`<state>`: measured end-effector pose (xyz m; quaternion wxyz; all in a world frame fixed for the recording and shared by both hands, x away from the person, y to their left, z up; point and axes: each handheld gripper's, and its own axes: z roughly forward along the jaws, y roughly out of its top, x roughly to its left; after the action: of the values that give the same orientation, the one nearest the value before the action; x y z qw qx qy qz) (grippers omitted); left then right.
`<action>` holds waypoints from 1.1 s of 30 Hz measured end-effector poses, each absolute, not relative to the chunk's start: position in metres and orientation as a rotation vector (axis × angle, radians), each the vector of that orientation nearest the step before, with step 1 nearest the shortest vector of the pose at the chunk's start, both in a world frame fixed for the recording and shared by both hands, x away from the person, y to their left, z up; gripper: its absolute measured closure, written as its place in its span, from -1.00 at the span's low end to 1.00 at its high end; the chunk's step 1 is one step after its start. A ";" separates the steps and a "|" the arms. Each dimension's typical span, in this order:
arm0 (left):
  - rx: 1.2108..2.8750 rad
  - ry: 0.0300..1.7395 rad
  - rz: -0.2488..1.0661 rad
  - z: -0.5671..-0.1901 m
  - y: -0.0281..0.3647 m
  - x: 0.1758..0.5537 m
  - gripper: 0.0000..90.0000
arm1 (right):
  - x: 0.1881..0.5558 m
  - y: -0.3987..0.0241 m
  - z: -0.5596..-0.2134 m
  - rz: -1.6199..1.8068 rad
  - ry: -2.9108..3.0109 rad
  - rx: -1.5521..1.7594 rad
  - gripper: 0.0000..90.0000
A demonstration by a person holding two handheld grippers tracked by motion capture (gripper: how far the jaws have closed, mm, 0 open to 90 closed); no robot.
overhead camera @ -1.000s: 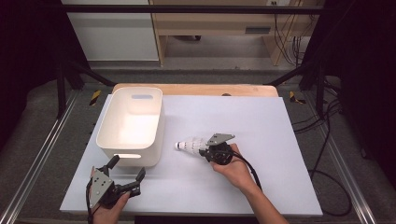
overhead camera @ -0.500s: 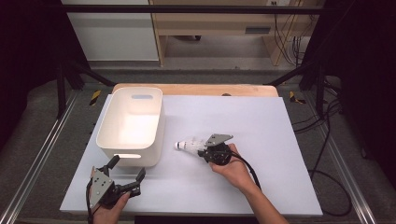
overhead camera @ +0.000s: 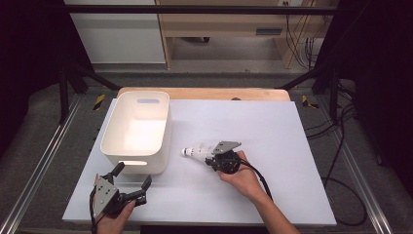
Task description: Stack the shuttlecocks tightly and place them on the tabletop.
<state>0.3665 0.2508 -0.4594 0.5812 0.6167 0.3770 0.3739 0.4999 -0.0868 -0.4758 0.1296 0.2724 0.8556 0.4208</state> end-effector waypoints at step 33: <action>1.434 0.886 0.877 -0.459 0.253 0.366 -0.97 | 0.489 -0.095 -0.471 1.169 2.495 0.810 0.56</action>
<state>0.3663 0.2525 -0.4590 0.5816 0.6139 0.3795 0.3753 0.4890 -0.0949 -0.4713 0.1347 0.2795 0.8609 0.4033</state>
